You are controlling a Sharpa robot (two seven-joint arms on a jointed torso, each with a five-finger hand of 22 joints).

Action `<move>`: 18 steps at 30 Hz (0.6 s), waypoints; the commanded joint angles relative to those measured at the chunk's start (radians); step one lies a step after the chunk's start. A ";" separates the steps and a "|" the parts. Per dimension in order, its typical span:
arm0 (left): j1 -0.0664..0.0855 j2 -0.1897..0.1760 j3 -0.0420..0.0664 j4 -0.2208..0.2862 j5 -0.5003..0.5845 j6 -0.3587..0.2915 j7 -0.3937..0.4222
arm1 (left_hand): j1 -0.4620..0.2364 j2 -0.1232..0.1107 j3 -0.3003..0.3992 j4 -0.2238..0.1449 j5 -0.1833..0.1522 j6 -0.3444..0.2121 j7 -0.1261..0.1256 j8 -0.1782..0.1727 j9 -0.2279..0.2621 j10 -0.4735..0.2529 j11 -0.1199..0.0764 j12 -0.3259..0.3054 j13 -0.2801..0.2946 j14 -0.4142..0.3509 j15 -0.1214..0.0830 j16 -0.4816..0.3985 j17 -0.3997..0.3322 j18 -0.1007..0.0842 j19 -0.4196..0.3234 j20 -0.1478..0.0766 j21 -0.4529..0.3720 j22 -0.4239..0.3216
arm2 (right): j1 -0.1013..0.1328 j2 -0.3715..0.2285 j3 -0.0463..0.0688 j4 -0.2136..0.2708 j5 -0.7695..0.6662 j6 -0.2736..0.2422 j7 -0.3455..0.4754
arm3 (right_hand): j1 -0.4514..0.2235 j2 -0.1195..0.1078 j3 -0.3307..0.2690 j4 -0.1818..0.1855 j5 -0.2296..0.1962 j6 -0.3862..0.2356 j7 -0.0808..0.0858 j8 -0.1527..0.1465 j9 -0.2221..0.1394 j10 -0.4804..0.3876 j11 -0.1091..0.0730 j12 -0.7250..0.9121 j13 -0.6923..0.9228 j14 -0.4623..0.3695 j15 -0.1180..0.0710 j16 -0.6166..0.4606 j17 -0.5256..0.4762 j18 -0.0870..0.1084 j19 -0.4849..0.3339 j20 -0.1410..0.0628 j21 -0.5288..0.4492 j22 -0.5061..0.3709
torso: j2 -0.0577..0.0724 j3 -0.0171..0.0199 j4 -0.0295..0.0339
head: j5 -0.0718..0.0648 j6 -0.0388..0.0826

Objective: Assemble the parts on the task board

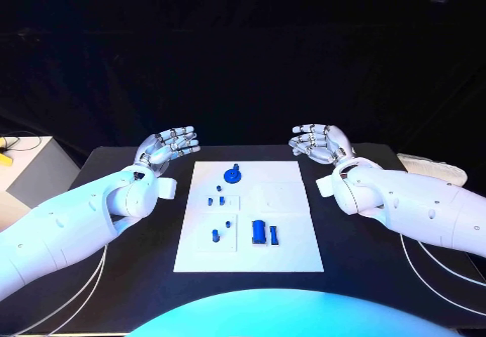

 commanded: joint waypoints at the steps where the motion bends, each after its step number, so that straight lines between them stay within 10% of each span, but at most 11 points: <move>1: 0.012 0.002 -0.013 0.017 0.008 -0.021 0.005 | -0.396 0.102 -0.329 -0.079 -0.161 -0.486 -0.125 -0.199 -0.131 -0.526 -0.116 -0.257 -0.039 -0.518 -0.086 -0.365 -0.138 -0.115 -0.526 -0.158 -0.206 -0.169 | 0.000 -0.003 0.004 0.018 0.021 -0.013 0.004 | -0.391 0.117 -0.363 -0.037 -0.092 -0.579 -0.124 -0.132 -0.260 -1.003 -0.076 -0.060 -0.182 -1.019 -0.038 -0.181 -0.357 -0.114 -0.987 -0.098 -0.042 -0.449 | 0.003 -0.0015 -0.0016 | -0.001 0.014; 4: 0.032 0.003 -0.038 0.038 0.026 -0.064 0.015 | -0.486 0.102 -0.329 -0.079 -0.161 -0.486 -0.125 -0.199 -0.131 -0.526 -0.116 -0.257 -0.039 -0.518 -0.086 -0.365 -0.138 -0.115 -0.526 -0.158 -0.206 -0.169 | 0.001 -0.009 0.011 0.045 0.063 -0.026 0.013 | -0.479 0.117 -0.363 -0.037 -0.092 -0.579 -0.124 -0.132 -0.260 -1.003 -0.076 -0.060 -0.182 -1.019 -0.038 -0.181 -0.357 -0.114 -0.987 -0.098 -0.042 -0.449 | 0.007 -0.0014 -0.0033 | -0.001 0.035; 5: 0.041 0.003 -0.048 0.048 0.033 -0.081 0.019 | -0.513 0.102 -0.329 -0.079 -0.161 -0.486 -0.125 -0.199 -0.131 -0.526 -0.116 -0.257 -0.039 -0.518 -0.086 -0.365 -0.138 -0.115 -0.526 -0.158 -0.206 -0.169 | 0.002 -0.011 0.014 0.057 0.081 -0.032 0.017 | -1.194 0.117 -0.363 -0.037 -0.092 -0.579 -0.124 -0.132 -0.260 -1.003 -0.076 -0.060 -0.182 -1.019 -0.038 -0.181 -0.357 -0.114 -0.987 -0.098 -0.042 -0.449 | 0.008 -0.0014 -0.0040 | -0.001 0.044; 6: 0.051 0.004 -0.060 0.058 0.041 -0.102 0.024 | -1.215 0.102 -0.329 -0.079 -0.161 -0.486 -0.125 -0.199 -0.131 -0.526 -0.116 -0.257 -0.039 -0.518 -0.086 -0.365 -0.138 -0.115 -0.526 -0.158 -0.206 -0.169 | 0.002 -0.014 0.017 0.070 0.101 -0.039 0.022 | -1.194 0.117 -0.363 -0.037 -0.092 -0.579 -0.124 -0.132 -0.260 -1.003 -0.076 -0.060 -0.182 -1.019 -0.038 -0.181 -0.357 -0.114 -0.987 -0.098 -0.042 -0.449 | 0.010 -0.0014 -0.0049 | -0.001 0.054; 18: 0.209 0.009 -0.250 0.225 0.175 -0.428 0.104 | -1.215 0.102 -0.329 -0.079 -0.161 -0.486 -0.125 -0.199 -0.131 -0.526 -0.116 -0.257 -0.039 -0.518 -0.086 -0.365 -0.138 -0.115 -0.526 -0.158 -0.206 -0.169 | 0.013 -0.053 0.065 0.260 0.394 -0.134 0.087 | -1.194 0.117 -0.363 -0.037 -0.092 -0.579 -0.124 -0.132 -0.260 -1.003 -0.076 -0.060 -0.182 -1.019 -0.038 -0.181 -0.357 -0.114 -0.987 -0.098 -0.042 -0.449 | 0.038 -0.0010 -0.0184 | -0.003 0.221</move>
